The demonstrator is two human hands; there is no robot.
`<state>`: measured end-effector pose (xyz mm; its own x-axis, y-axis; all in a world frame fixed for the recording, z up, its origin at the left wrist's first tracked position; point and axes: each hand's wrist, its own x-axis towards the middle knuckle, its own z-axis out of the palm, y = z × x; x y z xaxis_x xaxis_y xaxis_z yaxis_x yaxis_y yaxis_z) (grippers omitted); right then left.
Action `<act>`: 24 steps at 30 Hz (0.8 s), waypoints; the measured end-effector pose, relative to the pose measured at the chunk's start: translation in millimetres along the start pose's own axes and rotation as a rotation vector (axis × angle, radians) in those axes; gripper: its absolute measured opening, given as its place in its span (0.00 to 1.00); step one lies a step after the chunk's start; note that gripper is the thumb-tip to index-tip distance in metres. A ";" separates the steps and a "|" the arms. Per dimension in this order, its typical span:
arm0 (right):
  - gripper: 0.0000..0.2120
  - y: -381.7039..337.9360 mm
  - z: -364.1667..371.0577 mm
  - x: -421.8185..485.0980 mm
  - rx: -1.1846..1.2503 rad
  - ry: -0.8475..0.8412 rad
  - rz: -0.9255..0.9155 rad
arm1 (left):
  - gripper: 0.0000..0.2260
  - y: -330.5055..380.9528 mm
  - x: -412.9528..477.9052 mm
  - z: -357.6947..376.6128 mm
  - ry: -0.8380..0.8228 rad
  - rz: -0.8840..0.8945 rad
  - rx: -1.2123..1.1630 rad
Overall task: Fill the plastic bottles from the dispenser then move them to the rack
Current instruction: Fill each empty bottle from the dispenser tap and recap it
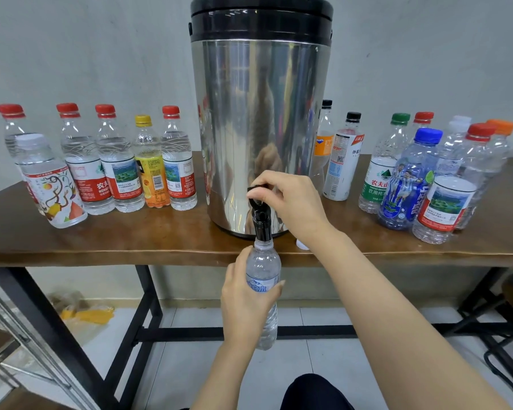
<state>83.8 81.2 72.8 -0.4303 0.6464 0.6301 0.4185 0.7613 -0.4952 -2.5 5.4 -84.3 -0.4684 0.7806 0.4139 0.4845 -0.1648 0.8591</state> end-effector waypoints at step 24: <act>0.12 84.1 8.0 -78.8 -0.267 -0.232 0.398 | 0.36 -7.2 -17.8 -12.5 -0.060 -0.015 0.038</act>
<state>146.5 94.7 -23.3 -0.3497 0.8999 0.2607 0.7614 0.4351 -0.4806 -7.0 -14.9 -94.2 -0.4313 0.8176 0.3813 0.5062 -0.1306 0.8525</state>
